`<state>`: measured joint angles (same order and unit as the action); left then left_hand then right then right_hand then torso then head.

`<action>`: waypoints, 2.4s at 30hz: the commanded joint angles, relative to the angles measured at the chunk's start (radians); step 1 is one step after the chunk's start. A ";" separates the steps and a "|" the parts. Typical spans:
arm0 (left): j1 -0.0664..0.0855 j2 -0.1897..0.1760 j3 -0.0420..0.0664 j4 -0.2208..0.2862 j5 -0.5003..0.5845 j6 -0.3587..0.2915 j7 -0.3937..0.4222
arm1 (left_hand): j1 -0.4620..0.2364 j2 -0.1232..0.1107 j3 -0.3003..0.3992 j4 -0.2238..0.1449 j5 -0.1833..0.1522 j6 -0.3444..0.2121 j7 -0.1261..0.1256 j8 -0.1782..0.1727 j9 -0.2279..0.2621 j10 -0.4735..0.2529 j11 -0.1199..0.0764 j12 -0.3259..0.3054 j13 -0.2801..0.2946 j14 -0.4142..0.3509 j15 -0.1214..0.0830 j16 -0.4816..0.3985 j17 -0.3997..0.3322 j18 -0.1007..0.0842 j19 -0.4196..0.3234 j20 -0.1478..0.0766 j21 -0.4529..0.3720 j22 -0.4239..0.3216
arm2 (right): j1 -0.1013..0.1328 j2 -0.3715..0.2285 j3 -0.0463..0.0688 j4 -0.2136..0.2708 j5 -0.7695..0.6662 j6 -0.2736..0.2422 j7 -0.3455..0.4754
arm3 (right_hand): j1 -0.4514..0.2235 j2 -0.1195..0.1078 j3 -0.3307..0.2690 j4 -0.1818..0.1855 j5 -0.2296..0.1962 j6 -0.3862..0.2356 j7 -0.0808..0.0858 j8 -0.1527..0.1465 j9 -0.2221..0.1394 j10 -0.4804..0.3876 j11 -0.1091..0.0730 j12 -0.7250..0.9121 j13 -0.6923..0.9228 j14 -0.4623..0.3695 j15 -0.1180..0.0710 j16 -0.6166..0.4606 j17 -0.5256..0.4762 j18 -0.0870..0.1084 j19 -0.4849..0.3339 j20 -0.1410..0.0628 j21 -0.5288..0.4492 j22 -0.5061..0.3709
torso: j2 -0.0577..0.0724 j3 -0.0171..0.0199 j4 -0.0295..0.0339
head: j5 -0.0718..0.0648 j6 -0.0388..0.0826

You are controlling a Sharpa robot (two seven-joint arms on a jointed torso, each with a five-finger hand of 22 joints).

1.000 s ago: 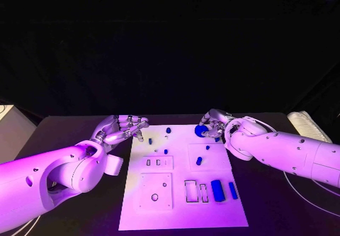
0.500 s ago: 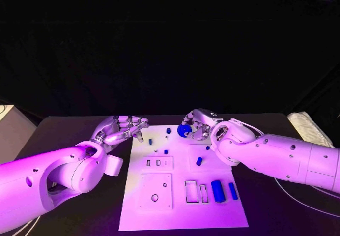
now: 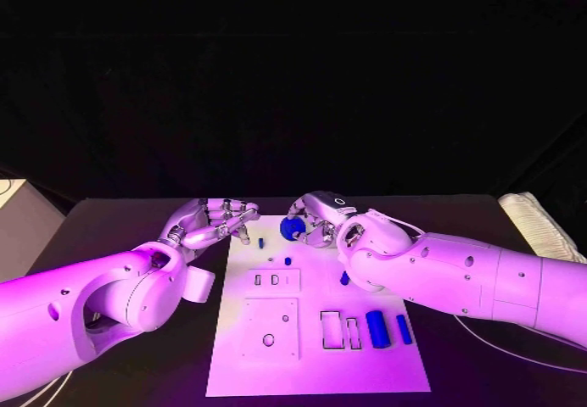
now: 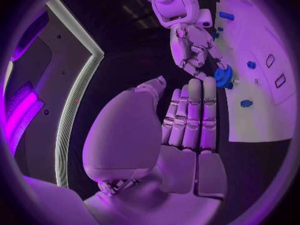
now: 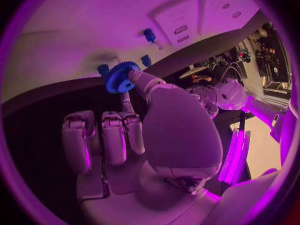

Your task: Assemble the parts on the task board

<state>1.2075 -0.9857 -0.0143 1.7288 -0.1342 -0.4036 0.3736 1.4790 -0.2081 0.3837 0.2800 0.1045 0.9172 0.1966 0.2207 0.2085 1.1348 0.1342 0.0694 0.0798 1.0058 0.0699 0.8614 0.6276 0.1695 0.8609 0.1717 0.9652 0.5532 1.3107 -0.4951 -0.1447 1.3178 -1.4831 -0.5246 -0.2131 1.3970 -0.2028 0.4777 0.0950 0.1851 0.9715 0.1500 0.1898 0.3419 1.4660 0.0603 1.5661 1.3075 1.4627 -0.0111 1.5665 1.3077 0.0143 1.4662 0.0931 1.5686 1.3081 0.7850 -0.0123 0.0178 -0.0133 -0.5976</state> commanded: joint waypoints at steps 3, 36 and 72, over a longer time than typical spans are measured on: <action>0.001 0.006 0.001 0.000 0.001 0.019 0.003 | -0.008 0.005 0.008 0.000 -0.005 -0.003 0.002 0.003 0.001 -0.001 0.002 0.004 0.001 -0.004 0.000 0.005 -0.001 0.013 -0.008 -0.001 0.005 0.001 | -0.012 0.029 -0.001 -0.032 -0.033 0.020 -0.008 | -0.007 0.002 0.007 -0.001 0.003 0.045 -0.018 0.033 0.013 0.105 -0.008 0.005 0.263 0.108 -0.007 0.004 0.263 -0.014 0.105 -0.004 0.002 0.263 | 0.001 0.0007 0.0007 | 0.001 -0.003; 0.001 0.006 0.001 -0.002 0.001 0.019 -0.003 | -0.008 0.005 0.010 0.000 -0.006 -0.004 0.002 0.003 0.003 -0.002 0.002 0.004 0.001 -0.006 0.001 0.007 -0.002 0.013 -0.013 0.000 0.010 0.004 | -0.032 0.089 -0.005 -0.139 0.027 0.086 0.002 | -0.121 -0.041 -0.018 0.033 -0.001 -0.047 0.014 -0.020 -0.011 0.069 0.021 -0.031 0.227 0.108 0.019 0.004 0.263 -0.014 0.105 0.015 0.002 0.263 | -0.001 0.0006 -0.0038 | 0.006 -0.006; 0.001 -0.003 0.001 -0.013 0.000 0.016 -0.007 | -0.010 0.005 0.010 0.000 -0.007 -0.005 0.003 0.003 0.003 -0.002 0.002 0.004 0.001 -0.006 0.001 0.008 -0.002 0.013 -0.014 0.000 0.012 0.005 | -0.012 -0.067 -0.002 -0.024 0.176 -0.059 0.109 | -0.208 0.014 -0.166 0.142 0.003 -0.035 0.007 -0.019 -0.014 0.080 0.016 -0.020 0.239 0.108 0.017 0.004 0.263 -0.014 0.105 0.018 0.002 0.263 | -0.007 0.0064 -0.0134 | 0.010 0.001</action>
<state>1.2077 -0.9895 -0.0143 1.7152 -0.1343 -0.4013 0.3614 1.4749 -0.2040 0.3893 0.2800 0.1045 0.9172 0.1966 0.2208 0.2100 1.1348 0.1342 0.0694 0.0799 1.0059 0.0700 0.8654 0.6267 0.1696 0.8538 0.1716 0.9723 0.5576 1.2973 -0.5595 -0.1478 1.2875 -1.3631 -0.5161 -0.1695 1.1855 -0.1937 0.3107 0.2348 0.1893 0.9326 0.1566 0.1740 0.3296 1.4661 0.0783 1.5455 1.3079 1.4666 0.0035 1.5665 1.3074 0.0145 1.4661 0.1076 1.5686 1.3073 0.7807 -0.0074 0.0081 -0.0033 -0.5975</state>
